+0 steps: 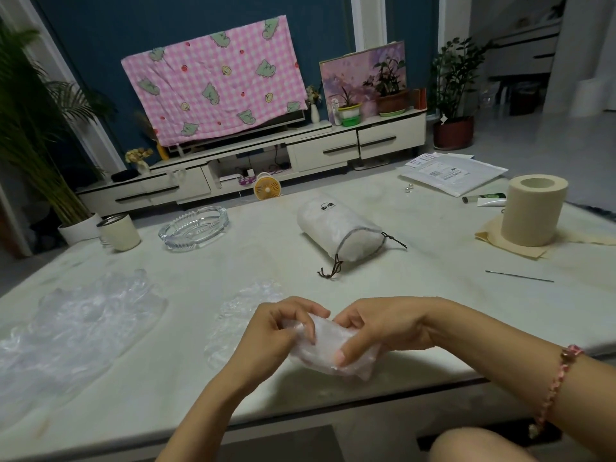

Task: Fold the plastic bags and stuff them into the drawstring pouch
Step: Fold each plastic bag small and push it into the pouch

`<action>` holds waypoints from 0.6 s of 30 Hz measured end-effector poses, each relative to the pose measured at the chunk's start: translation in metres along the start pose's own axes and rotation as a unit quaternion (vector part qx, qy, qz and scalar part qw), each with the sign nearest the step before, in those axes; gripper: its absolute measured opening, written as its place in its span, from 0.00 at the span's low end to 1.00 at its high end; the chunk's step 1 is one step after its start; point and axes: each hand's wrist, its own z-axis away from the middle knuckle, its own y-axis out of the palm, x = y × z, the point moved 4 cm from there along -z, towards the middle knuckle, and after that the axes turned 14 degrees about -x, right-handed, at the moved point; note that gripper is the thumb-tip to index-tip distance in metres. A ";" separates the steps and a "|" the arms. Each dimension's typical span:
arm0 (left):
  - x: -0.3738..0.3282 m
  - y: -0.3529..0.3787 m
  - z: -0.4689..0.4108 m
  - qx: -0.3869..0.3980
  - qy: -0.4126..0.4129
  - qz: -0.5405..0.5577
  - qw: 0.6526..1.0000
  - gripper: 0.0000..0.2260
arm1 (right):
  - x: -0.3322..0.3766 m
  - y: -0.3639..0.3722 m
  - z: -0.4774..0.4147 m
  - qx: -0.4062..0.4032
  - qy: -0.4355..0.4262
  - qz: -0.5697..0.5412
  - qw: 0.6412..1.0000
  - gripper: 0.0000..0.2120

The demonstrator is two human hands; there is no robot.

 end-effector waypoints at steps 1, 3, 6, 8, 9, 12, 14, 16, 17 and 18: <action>0.003 0.000 0.000 0.014 -0.014 -0.001 1.000 0.19 | -0.002 -0.001 -0.001 -0.011 0.000 0.017 1.000 0.06; 0.005 -0.002 0.000 0.039 -0.051 0.027 0.998 0.10 | -0.002 -0.003 -0.002 -0.037 -0.003 0.030 0.999 0.06; 0.007 -0.006 0.001 0.078 -0.159 0.126 0.976 0.11 | -0.003 -0.003 -0.004 -0.069 -0.002 0.024 0.997 0.07; 0.010 -0.006 0.003 0.069 -0.197 0.101 0.973 0.17 | -0.004 -0.003 -0.006 -0.085 0.003 0.007 0.996 0.08; 0.012 -0.004 0.003 0.060 -0.188 0.058 0.979 0.16 | -0.006 -0.003 -0.006 -0.091 0.003 -0.002 0.996 0.08; 0.008 -0.002 0.004 0.018 -0.108 -0.050 0.993 0.07 | -0.005 -0.002 -0.005 -0.069 0.000 0.004 0.998 0.06; 0.008 -0.003 0.005 0.014 -0.074 -0.090 0.993 0.09 | -0.001 0.001 -0.002 -0.046 -0.003 0.012 0.999 0.06; 0.007 -0.002 0.005 0.031 -0.059 -0.104 0.992 0.07 | 0.002 0.002 -0.002 -0.073 -0.014 0.033 0.997 0.10; 0.008 -0.003 0.005 0.040 -0.057 -0.106 0.992 0.06 | 0.003 0.002 -0.002 -0.090 -0.025 0.044 0.995 0.10; 0.008 -0.004 0.005 0.046 -0.062 -0.101 0.992 0.07 | 0.004 0.002 -0.002 -0.100 -0.035 0.053 0.993 0.08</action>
